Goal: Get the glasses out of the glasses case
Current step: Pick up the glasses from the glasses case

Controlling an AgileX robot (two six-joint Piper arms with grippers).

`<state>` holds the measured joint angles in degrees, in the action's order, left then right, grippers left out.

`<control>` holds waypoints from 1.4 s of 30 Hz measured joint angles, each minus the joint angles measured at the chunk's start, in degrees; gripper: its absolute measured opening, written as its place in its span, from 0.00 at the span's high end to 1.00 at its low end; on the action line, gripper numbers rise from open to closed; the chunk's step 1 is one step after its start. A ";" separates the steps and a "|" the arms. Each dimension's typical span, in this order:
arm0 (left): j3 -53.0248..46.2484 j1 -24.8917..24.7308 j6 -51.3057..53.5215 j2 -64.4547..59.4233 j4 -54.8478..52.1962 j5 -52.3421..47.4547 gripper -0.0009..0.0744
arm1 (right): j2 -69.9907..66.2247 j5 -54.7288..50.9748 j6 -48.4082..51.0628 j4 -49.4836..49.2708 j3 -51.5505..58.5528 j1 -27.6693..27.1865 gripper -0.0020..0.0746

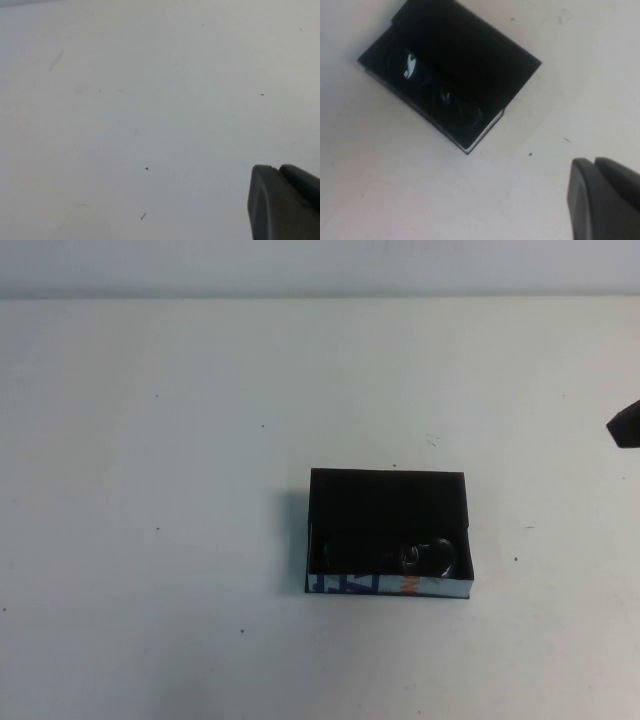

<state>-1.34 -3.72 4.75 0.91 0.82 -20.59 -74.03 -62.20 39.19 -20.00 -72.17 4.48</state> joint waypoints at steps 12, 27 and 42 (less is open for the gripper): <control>0.00 0.00 0.00 0.00 0.00 0.00 0.99 | -16.09 -7.65 14.64 15.52 -8.59 17.12 1.00; 0.00 0.00 0.00 0.00 0.00 0.00 0.99 | -31.39 -3.68 15.09 19.16 -16.75 23.39 0.99; 0.00 0.00 0.00 0.00 0.00 0.00 0.99 | -36.94 3.41 19.49 12.67 -16.99 28.03 0.43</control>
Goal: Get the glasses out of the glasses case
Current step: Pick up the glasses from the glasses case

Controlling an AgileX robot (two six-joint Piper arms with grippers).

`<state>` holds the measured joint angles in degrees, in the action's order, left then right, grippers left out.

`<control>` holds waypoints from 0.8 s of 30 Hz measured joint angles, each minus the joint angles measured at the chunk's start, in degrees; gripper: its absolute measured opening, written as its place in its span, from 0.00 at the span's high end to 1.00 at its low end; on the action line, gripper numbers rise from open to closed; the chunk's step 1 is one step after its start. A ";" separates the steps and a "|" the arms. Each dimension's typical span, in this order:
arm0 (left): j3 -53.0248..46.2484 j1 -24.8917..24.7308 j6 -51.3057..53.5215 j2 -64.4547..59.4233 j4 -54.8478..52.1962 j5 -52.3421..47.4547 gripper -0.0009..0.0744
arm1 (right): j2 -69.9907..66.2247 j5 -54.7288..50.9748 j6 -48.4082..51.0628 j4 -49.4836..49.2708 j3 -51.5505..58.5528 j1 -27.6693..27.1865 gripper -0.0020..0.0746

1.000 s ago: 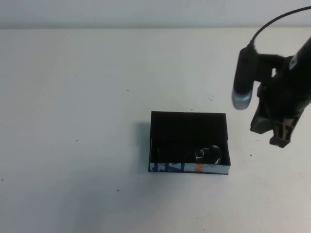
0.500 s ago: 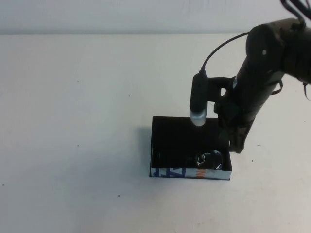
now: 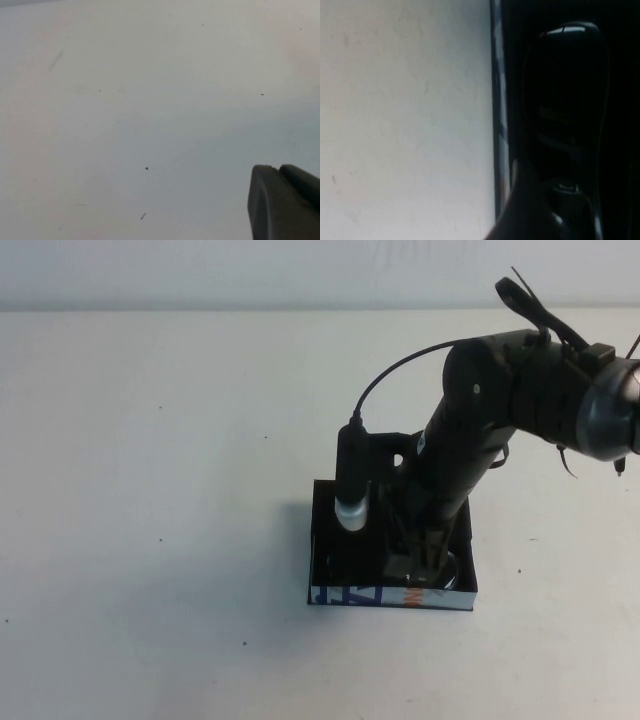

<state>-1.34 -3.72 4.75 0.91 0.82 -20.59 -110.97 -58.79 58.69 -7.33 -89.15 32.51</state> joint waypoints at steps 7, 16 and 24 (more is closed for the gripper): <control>0.00 0.00 0.00 0.00 0.00 0.00 0.99 | -1.09 1.96 2.72 -0.98 0.00 0.28 0.49; 0.00 0.00 0.00 0.00 0.00 0.00 0.99 | -3.95 4.21 3.09 -1.07 0.00 0.32 0.50; 0.00 0.00 0.00 0.00 0.00 0.00 0.99 | -5.66 4.80 3.09 -1.07 0.00 0.42 0.50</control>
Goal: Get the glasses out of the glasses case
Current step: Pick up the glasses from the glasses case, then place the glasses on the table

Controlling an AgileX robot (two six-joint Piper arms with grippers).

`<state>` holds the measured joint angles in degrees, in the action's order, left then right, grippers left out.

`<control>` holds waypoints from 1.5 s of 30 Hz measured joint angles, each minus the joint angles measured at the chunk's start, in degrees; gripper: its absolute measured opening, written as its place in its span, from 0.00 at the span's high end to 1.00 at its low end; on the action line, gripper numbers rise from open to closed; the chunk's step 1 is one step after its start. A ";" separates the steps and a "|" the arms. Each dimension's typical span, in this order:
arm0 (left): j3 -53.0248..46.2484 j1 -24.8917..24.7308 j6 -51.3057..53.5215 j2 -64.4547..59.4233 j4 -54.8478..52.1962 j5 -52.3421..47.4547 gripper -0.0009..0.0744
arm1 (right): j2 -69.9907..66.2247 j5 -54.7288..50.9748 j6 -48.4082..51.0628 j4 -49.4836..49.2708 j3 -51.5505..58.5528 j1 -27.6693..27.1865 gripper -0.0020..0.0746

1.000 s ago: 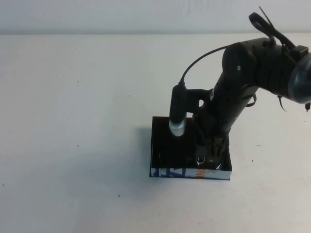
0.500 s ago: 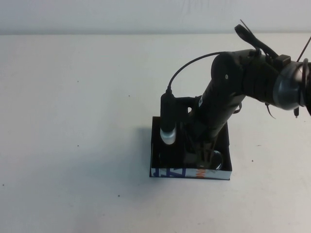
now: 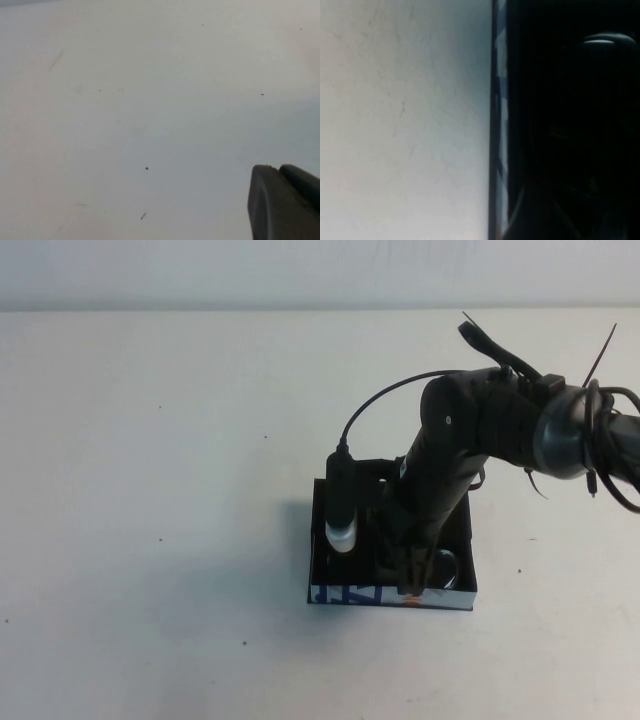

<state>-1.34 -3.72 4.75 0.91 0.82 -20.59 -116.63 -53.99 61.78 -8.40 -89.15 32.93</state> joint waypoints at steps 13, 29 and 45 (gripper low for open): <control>0.00 0.00 0.00 0.00 0.00 0.00 0.99 | 0.27 -1.78 0.00 -0.03 -1.37 0.00 0.94; 0.00 0.00 0.00 0.00 0.00 0.00 0.99 | 6.76 -16.35 -28.23 1.76 -20.61 -6.19 0.95; 0.00 0.00 0.00 0.00 0.00 0.00 0.99 | 23.78 -15.14 -47.28 -5.53 15.67 -30.99 0.96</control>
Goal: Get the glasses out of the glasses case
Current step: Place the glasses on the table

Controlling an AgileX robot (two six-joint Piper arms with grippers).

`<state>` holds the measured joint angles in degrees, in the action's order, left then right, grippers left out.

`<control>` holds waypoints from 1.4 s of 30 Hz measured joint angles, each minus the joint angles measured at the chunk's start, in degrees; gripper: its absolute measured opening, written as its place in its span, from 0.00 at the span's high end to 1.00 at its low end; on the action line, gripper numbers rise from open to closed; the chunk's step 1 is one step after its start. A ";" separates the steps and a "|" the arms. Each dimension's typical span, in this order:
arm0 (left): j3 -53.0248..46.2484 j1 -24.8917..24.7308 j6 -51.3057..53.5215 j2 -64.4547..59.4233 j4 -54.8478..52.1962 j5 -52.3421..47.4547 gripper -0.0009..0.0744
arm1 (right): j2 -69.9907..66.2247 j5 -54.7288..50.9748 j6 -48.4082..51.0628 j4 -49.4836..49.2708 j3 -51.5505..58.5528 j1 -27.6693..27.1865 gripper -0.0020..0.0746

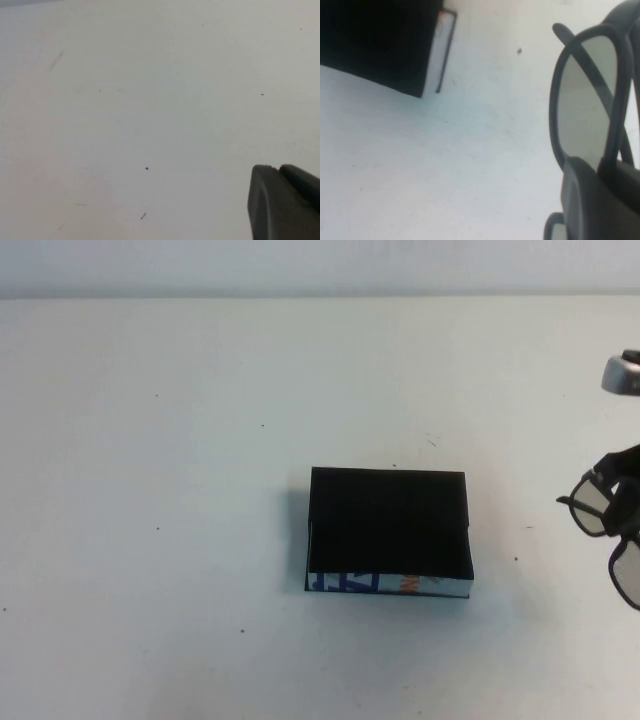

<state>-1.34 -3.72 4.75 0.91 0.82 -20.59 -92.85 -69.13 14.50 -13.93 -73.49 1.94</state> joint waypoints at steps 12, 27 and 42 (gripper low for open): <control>0.00 0.00 0.00 0.00 0.00 0.00 0.99 | -3.84 12.30 -3.42 -6.48 8.14 -0.22 0.96; 0.00 0.00 0.00 0.00 0.00 0.00 0.99 | -6.84 17.02 -3.42 -10.94 8.27 -0.22 0.88; 0.00 0.00 0.00 0.00 0.00 0.00 0.99 | -3.84 20.09 -2.54 -11.07 8.39 -0.22 0.80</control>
<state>-1.34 -3.72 4.75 0.91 0.82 -20.59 -96.69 -49.04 11.96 -24.99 -65.09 1.71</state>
